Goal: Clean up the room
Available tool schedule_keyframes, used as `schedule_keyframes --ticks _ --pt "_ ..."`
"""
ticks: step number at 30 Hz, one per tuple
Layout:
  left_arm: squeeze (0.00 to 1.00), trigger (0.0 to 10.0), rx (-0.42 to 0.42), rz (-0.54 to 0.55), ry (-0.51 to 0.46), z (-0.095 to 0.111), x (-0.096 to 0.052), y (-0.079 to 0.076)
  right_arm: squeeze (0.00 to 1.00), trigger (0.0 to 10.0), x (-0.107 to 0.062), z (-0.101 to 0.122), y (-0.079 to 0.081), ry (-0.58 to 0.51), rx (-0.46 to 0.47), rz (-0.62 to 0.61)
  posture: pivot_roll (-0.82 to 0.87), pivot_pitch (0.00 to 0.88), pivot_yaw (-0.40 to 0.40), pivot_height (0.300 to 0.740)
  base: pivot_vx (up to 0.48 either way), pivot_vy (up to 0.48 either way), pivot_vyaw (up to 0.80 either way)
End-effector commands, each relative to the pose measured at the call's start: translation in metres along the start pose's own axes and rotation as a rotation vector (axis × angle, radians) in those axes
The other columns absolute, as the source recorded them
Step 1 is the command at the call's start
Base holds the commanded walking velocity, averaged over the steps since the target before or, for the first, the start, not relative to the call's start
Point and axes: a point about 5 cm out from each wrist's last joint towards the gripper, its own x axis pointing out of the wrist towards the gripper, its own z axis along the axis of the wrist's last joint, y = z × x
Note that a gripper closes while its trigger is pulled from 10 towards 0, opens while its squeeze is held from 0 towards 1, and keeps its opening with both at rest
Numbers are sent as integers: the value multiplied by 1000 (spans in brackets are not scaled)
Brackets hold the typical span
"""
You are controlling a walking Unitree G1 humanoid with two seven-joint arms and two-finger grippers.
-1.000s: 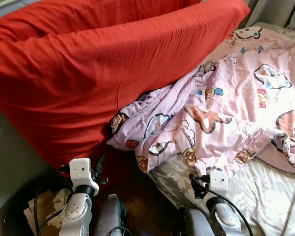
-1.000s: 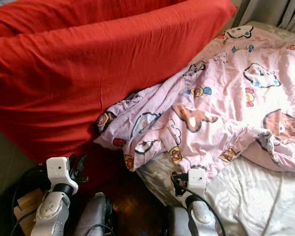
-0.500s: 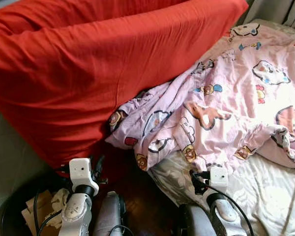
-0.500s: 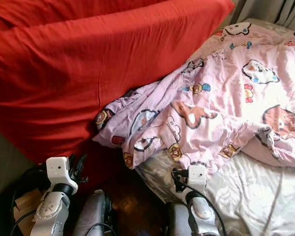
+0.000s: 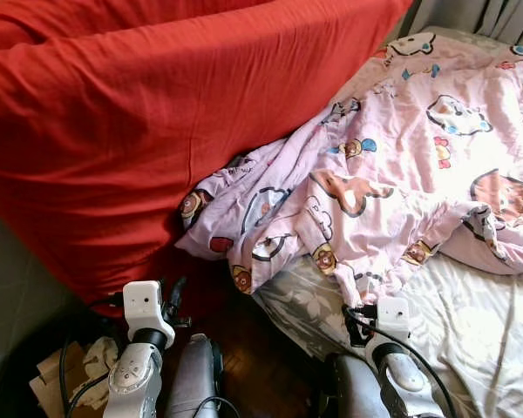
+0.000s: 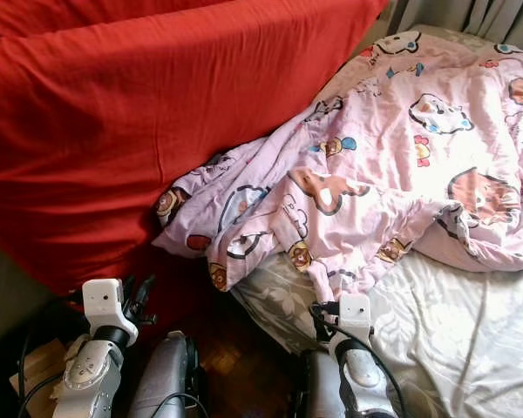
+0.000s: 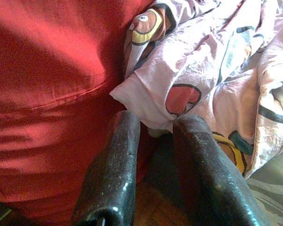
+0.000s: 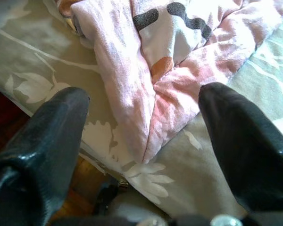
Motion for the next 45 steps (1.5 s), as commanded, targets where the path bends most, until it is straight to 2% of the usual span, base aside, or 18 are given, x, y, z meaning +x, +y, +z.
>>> schedule_keyframes --ticks 1,2,7,13,18,22,27,36,41,45 --pt "0 10000 2 4 20 -3 -4 3 863 10000 -2 -8 -1 45 -17 -6 70 247 16 612 0 0 0" --pt "0 10000 3 4 19 -3 -4 3 0 10000 -2 -9 -1 56 -29 -13 70 247 16 612 0 0 0" --pt "0 10000 6 1 -3 4 0 5 0 10000 2 -4 2 58 -35 -4 81 261 25 612 0 0 0" --pt "0 10000 5 -19 -51 21 12 3 0 10000 5 2 4 63 -50 -16 93 273 26 612 0 0 0" --pt "0 10000 1 -38 -154 54 28 4 0 10000 7 5 6 62 -88 -13 123 303 19 612 0 0 0" --pt "0 10000 1 -50 -180 64 24 4 0 10000 10 11 4 47 -134 -45 135 340 23 612 0 0 0" --pt "0 10000 -7 -62 -186 66 13 0 0 10000 12 16 2 39 -126 -59 160 378 21 612 0 0 0" --pt "0 10000 -16 -64 -180 72 3 -3 0 10000 13 17 4 43 -127 -51 189 404 20 612 0 0 0" --pt "0 10000 -12 -57 -173 75 -4 0 0 10000 13 19 -3 33 -128 -100 202 418 25 612 0 0 0" --pt "0 10000 -10 -56 -164 75 -9 0 0 10000 13 22 -2 12 -239 -79 205 426 27 612 0 0 0"
